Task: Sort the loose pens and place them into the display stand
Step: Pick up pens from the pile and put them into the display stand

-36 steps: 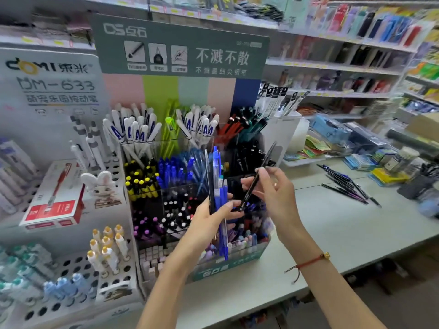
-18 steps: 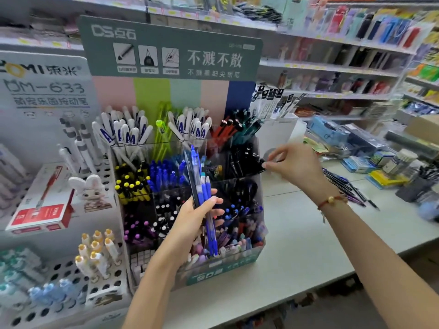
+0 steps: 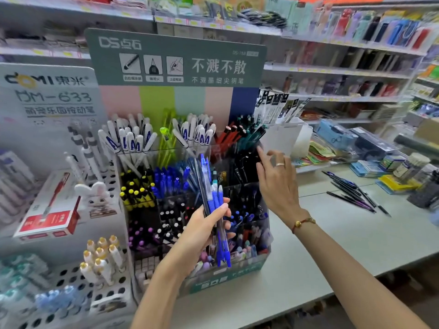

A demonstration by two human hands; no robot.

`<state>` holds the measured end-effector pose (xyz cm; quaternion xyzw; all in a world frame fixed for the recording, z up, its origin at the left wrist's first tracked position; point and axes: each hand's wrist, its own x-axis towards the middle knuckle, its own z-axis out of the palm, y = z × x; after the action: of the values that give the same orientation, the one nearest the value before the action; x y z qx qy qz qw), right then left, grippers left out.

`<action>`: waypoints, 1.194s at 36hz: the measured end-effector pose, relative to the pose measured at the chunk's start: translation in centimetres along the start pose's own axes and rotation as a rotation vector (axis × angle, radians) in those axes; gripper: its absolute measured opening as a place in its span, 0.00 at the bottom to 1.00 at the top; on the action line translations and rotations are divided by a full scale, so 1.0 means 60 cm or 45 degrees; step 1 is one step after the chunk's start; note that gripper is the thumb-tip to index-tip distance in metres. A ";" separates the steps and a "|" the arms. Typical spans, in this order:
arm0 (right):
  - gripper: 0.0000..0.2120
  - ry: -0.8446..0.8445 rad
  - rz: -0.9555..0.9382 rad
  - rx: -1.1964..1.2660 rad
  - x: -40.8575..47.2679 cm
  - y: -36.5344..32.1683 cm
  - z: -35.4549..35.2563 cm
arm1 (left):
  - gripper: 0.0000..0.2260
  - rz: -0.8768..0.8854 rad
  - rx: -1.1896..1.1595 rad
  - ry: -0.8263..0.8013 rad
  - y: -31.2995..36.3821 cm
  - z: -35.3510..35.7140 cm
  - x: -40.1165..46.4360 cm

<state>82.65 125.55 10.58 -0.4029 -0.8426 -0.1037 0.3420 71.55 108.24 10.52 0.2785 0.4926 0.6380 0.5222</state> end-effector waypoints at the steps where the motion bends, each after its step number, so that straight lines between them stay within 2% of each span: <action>1: 0.22 0.034 0.025 0.070 0.000 -0.009 -0.011 | 0.08 0.008 0.063 -0.023 -0.002 0.001 -0.001; 3: 0.18 0.053 0.102 0.386 0.002 -0.034 -0.040 | 0.08 0.017 0.181 -0.097 -0.007 0.001 -0.004; 4: 0.15 -0.017 0.172 0.612 0.002 -0.048 -0.057 | 0.08 0.008 0.223 -0.145 -0.008 0.002 -0.006; 6: 0.11 -0.311 0.320 0.961 0.006 -0.071 -0.088 | 0.09 -0.009 0.315 -0.246 -0.008 0.004 -0.010; 8: 0.12 -0.632 0.378 1.089 0.011 -0.077 -0.107 | 0.09 -0.015 0.426 -0.326 -0.008 0.006 -0.013; 10: 0.12 -0.846 0.383 1.152 0.018 -0.069 -0.117 | 0.09 -0.011 0.536 -0.355 -0.009 0.009 -0.013; 15: 0.08 -1.036 0.374 1.212 0.029 -0.032 -0.134 | 0.09 -0.027 0.710 -0.410 -0.006 0.013 -0.016; 17: 0.10 -0.998 0.403 1.249 0.028 -0.023 -0.137 | 0.09 -0.048 0.714 -0.425 -0.005 0.009 -0.016; 20: 0.15 -0.769 0.557 1.350 0.029 -0.011 -0.141 | 0.06 -0.064 0.645 -0.420 -0.005 0.001 -0.017; 22: 0.12 -0.676 0.679 1.465 0.028 -0.003 -0.144 | 0.04 -0.062 0.579 -0.382 -0.006 0.000 -0.021; 27: 0.06 -0.695 0.812 1.590 0.018 0.004 -0.148 | 0.10 -0.020 0.443 -0.316 -0.008 -0.003 -0.023; 32: 0.03 -0.511 1.191 2.187 -0.002 0.001 -0.141 | 0.10 0.045 0.356 -0.262 -0.010 -0.004 -0.020; 35: 0.10 -0.508 1.317 2.485 -0.018 -0.002 -0.138 | 0.09 0.068 0.316 -0.227 -0.010 -0.005 -0.017; 38: 0.08 -0.546 1.391 2.708 -0.030 -0.005 -0.138 | 0.09 0.070 0.312 -0.207 -0.011 -0.008 -0.013; 40: 0.09 -0.564 1.298 2.648 -0.035 -0.006 -0.131 | 0.09 0.068 0.304 -0.195 -0.013 -0.010 -0.011; 43: 0.06 -0.421 1.084 2.115 -0.033 -0.008 -0.117 | 0.09 0.057 0.280 -0.161 -0.016 -0.011 -0.005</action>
<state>86.63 120.87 14.58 -0.3136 -0.4668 0.7211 0.4048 71.43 107.69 9.48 0.3845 0.5194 0.5729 0.5042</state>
